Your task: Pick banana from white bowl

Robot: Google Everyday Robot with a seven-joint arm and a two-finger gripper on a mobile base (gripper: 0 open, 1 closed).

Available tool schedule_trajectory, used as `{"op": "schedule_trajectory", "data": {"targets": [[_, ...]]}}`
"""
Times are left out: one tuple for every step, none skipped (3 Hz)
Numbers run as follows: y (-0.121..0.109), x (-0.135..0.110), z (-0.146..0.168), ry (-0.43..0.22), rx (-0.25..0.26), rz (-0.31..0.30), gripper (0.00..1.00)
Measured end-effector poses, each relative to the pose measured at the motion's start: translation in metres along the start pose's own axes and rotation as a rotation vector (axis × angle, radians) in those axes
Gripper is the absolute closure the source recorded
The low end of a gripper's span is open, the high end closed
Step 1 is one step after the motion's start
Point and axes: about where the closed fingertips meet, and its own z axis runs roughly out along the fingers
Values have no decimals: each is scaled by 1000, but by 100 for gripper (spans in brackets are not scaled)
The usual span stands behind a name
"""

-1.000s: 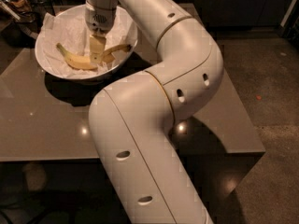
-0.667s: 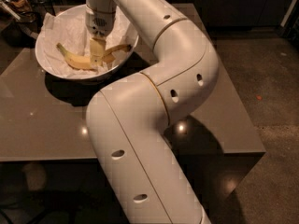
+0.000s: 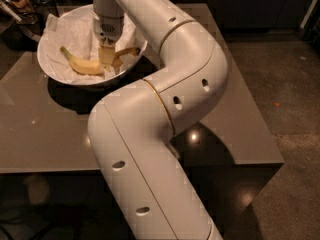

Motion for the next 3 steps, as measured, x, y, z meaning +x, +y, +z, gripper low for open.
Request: {"op": "schedule_trajectory", "data": {"targets": [[-9,-4,3,-15,28,1,78],[-16,-8,7,-28,50,2,99],[-19,-9,1,-41,78,0,100]]}}
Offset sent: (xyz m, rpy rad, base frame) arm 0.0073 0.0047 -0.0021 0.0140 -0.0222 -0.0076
